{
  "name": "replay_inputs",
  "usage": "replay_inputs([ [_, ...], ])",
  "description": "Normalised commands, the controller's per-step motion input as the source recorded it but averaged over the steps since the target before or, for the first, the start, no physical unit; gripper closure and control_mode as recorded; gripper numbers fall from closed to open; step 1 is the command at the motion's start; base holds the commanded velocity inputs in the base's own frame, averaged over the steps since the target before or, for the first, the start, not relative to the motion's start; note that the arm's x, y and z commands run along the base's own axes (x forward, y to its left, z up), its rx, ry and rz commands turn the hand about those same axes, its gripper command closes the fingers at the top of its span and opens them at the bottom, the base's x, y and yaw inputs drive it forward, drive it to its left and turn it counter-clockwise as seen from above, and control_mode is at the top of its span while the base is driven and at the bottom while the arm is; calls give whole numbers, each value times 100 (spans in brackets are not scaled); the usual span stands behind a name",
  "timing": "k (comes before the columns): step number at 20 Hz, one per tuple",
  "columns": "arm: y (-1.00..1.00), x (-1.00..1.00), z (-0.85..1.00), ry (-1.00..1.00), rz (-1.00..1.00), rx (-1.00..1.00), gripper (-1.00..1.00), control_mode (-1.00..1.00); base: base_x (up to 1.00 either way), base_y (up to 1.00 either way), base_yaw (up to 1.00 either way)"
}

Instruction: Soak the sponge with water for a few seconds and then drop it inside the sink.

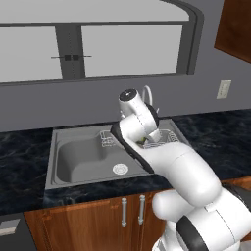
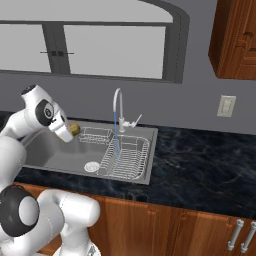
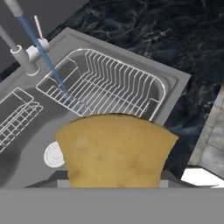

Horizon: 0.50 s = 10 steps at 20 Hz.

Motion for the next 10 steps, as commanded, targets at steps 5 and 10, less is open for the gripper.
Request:
replay_inputs([
  [5, -26, 4, 0, 0, -16, -6, 100, -100, 0, 0, 0],
  [10, -24, 18, 0, 3, -12, -6, 100, -100, 0, 0, 0],
])
